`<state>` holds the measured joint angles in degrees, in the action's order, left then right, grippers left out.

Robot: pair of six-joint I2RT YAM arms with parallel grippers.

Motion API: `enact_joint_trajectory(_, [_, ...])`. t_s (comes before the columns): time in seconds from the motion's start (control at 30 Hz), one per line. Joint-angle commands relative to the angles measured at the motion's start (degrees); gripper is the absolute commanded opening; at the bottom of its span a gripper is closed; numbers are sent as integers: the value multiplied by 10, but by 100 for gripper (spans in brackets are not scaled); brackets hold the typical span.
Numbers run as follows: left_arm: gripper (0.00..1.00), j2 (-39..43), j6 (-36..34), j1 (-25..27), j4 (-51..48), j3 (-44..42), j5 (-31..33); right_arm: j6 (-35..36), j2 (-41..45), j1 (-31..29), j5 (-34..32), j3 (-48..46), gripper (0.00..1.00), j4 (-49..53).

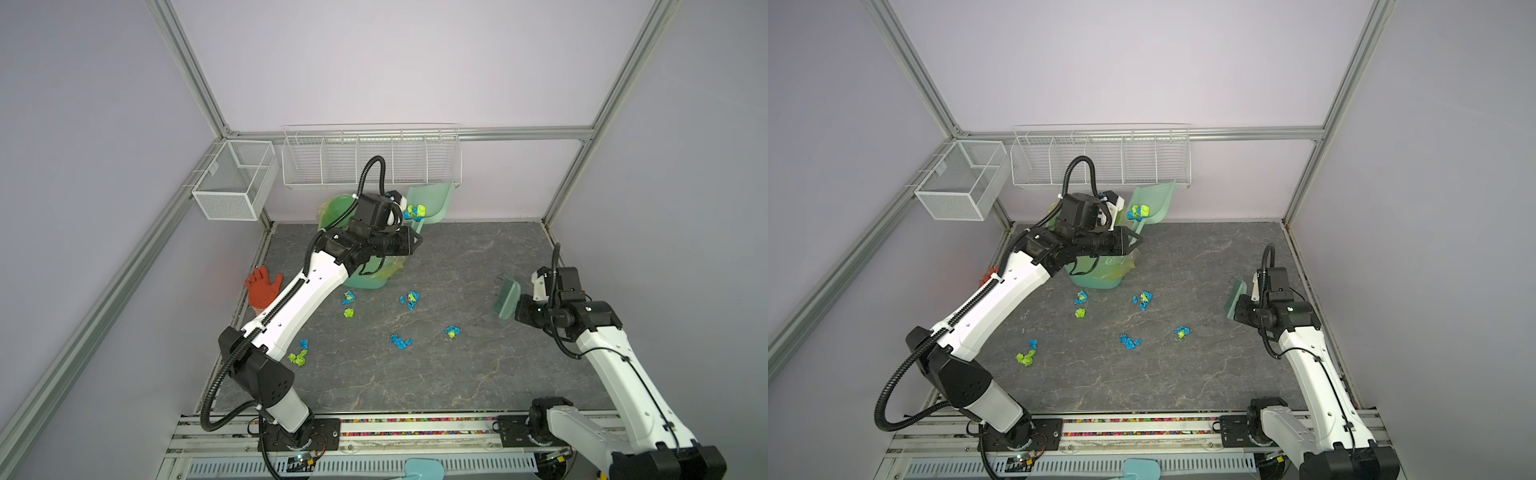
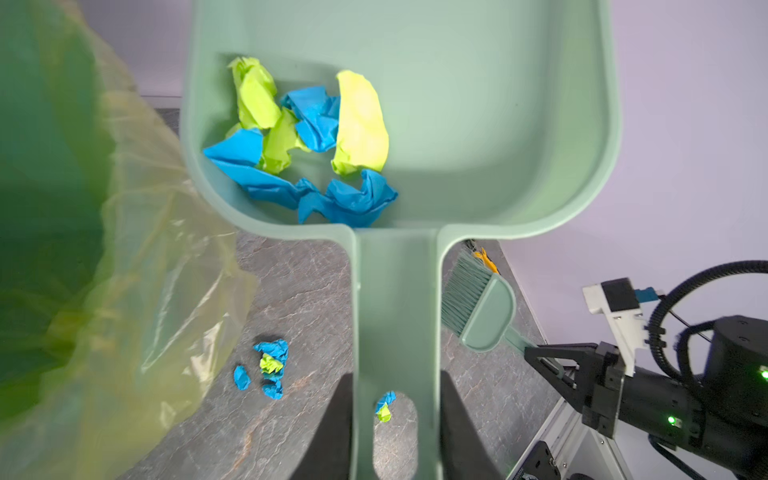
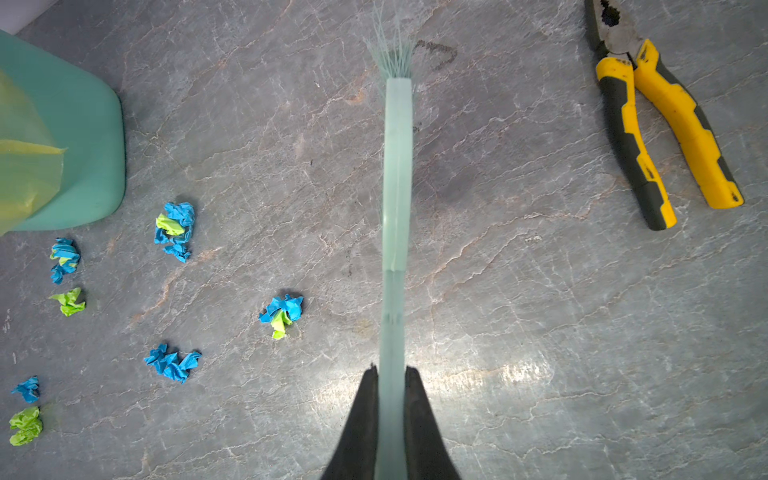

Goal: Sweep away the paper scraps from the table
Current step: 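Carry the scrap-filled dustpan with the left gripper toward the green bin, then tilt the dustpan over the bin with the left gripper to dump scraps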

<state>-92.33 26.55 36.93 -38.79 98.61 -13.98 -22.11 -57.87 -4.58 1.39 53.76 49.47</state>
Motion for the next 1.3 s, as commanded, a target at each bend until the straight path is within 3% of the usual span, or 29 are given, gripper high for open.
enact_joint_trajectory(0.0, [0, 36, 38, -15, 65, -29, -15, -5, 1, 2, 8, 7, 7, -7])
enact_joint_trajectory(0.33, [0, 69, 59, -38, 93, -81, -28, -12, -7, 0, 19, 11, 7, -12])
enact_joint_trajectory(0.97, [0, 115, 174, -142, 228, -214, -142, -22, -47, -23, 17, 30, 7, -26])
enact_joint_trajectory(1.27, [0, 121, 334, -195, 427, -321, -252, -24, -51, -35, 12, 34, 7, -27])
